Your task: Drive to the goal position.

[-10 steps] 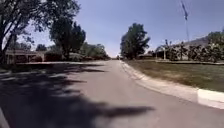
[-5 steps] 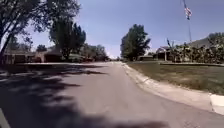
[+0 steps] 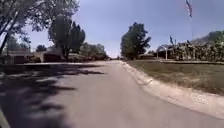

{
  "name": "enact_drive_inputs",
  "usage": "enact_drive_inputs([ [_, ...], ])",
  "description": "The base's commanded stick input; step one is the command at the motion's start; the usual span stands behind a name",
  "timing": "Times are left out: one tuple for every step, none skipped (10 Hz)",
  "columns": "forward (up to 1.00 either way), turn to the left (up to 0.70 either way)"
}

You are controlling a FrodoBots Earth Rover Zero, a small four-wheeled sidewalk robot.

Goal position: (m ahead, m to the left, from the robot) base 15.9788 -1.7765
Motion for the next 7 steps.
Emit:
enact_drive_inputs([
  [0.70, 0.00],
  [0.70, 0.00],
  [0.70, 0.00],
  [0.70, 0.00],
  [0.70, 0.00],
  [0.70, 0.00],
  [0.70, 0.00],
])
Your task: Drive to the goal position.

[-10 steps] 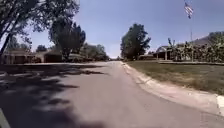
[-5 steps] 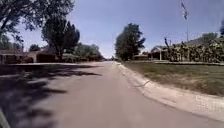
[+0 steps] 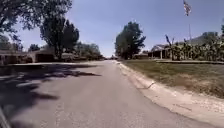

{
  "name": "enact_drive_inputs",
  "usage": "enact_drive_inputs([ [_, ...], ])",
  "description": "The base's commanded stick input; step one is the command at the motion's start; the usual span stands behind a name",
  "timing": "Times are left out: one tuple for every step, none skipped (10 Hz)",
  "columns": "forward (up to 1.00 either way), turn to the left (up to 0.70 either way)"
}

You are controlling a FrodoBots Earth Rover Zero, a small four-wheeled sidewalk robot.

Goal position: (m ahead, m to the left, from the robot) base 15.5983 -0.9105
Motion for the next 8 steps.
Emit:
enact_drive_inputs([
  [0.70, 0.00],
  [0.70, 0.00],
  [0.70, 0.00],
  [0.70, 0.00],
  [0.70, 0.00],
  [0.70, 0.00],
  [0.70, 0.00],
  [0.70, 0.00],
])
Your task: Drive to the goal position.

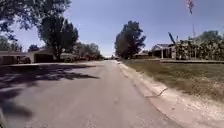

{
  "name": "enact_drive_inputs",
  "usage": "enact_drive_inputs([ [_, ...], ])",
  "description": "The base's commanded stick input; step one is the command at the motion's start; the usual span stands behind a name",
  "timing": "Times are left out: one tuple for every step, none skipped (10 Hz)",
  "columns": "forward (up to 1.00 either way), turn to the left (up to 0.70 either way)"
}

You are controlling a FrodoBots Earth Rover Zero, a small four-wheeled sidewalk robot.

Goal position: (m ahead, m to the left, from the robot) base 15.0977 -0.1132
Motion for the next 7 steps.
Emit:
enact_drive_inputs([
  [0.70, 0.00],
  [0.70, 0.00],
  [0.70, 0.00],
  [0.70, 0.00],
  [0.70, 0.00],
  [0.70, -0.01],
  [0.70, -0.34],
])
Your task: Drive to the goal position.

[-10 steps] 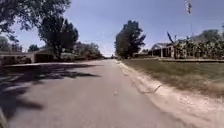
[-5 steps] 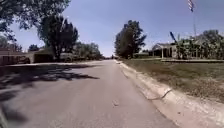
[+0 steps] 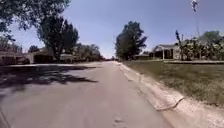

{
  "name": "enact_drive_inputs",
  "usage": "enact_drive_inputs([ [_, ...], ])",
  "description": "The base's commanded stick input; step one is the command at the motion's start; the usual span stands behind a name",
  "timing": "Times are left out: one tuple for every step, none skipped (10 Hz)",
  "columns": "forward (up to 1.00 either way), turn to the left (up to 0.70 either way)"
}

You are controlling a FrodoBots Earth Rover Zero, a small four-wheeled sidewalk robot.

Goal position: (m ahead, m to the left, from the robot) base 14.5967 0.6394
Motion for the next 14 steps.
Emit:
enact_drive_inputs([
  [0.70, 0.00],
  [0.70, 0.00],
  [0.70, 0.00],
  [0.70, 0.00],
  [0.70, 0.00],
  [0.70, 0.00],
  [0.70, 0.00],
  [0.70, 0.00],
  [0.70, 0.00],
  [0.70, 0.00],
  [0.70, 0.00],
  [0.70, 0.00],
  [0.70, 0.00],
  [0.70, 0.00],
])
